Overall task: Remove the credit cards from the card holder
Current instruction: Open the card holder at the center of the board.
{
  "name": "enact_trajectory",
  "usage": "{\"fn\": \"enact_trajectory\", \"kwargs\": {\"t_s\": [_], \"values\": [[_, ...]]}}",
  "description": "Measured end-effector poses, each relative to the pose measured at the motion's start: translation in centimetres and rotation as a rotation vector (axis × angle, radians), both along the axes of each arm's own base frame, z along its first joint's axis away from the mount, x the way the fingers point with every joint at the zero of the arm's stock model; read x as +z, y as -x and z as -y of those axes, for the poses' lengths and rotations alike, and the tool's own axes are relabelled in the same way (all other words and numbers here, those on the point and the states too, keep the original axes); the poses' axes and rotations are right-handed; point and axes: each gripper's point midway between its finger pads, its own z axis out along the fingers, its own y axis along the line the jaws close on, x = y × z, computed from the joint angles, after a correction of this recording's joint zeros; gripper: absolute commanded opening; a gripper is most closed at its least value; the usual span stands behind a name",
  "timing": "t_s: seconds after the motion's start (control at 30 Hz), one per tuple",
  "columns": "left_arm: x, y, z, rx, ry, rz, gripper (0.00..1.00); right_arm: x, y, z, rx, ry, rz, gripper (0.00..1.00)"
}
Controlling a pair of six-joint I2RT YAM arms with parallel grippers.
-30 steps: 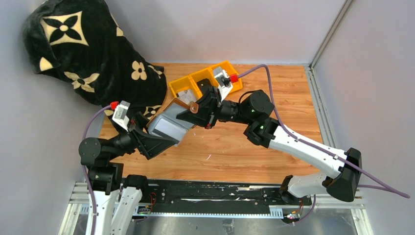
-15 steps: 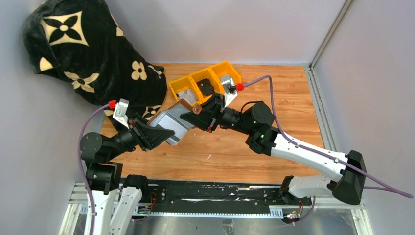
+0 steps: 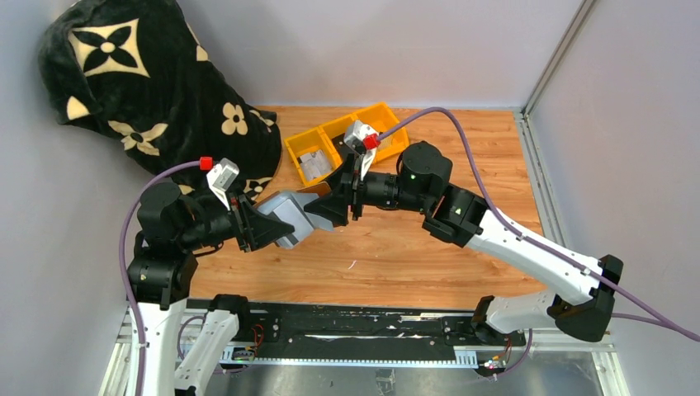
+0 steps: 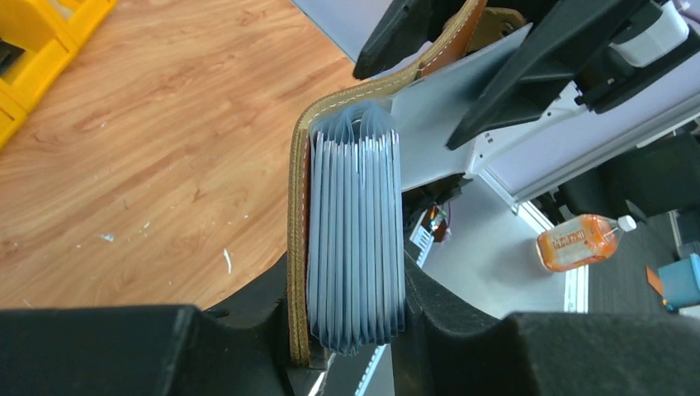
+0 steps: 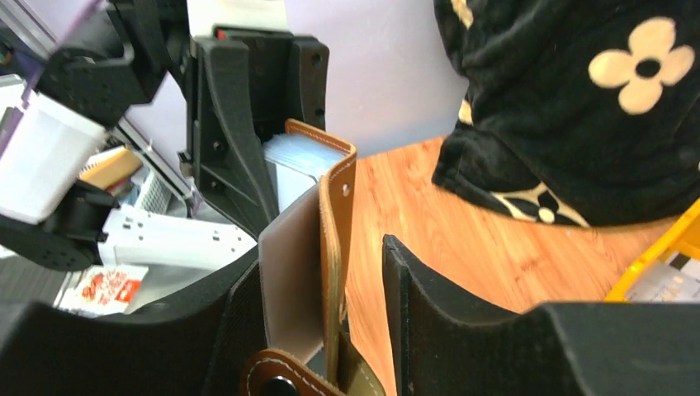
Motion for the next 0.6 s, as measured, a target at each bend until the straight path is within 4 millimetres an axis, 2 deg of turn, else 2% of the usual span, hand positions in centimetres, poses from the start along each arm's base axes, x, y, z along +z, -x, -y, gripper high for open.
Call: {"fn": "enact_trajectory", "kwargs": {"t_s": [0.1, 0.2, 0.23, 0.27, 0.33, 0.43, 0.47, 0.53, 0.6], "values": [[-0.4, 0.6, 0.0, -0.024, -0.018, -0.001, 0.13, -1.4, 0.2, 0.0, 0.019, 0.078, 0.011, 0.47], [-0.5, 0.9, 0.0, -0.038, -0.027, 0.002, 0.15, -2.2, 0.3, 0.0, 0.036, 0.130, 0.017, 0.29], [-0.5, 1.0, 0.0, -0.042, -0.028, 0.003, 0.18, -2.4, 0.3, 0.0, 0.038, 0.141, 0.022, 0.18], [-0.5, 1.1, 0.0, -0.045, -0.031, 0.008, 0.27, -2.5, 0.3, 0.0, 0.041, 0.149, 0.020, 0.11], [-0.5, 1.1, 0.0, -0.046, -0.036, 0.015, 0.42, -2.6, 0.7, 0.1, 0.059, 0.156, 0.018, 0.00], [-0.5, 1.2, 0.0, -0.055, -0.039, 0.028, 0.67, -2.4, 1.0, 0.0, 0.073, 0.148, 0.008, 0.00], [-0.4, 1.3, 0.1, -0.060, -0.036, 0.030, 0.72, -2.5, 1.1, 0.0, 0.076, 0.136, -0.004, 0.00], [-0.3, 1.5, 0.1, -0.062, -0.034, 0.038, 0.77, -2.8, 1.2, -0.1, 0.082, 0.109, -0.030, 0.00], [-0.2, 1.6, 0.1, -0.060, -0.028, 0.043, 0.78, -3.3, 1.5, -0.3, 0.095, 0.069, -0.069, 0.00]]}}
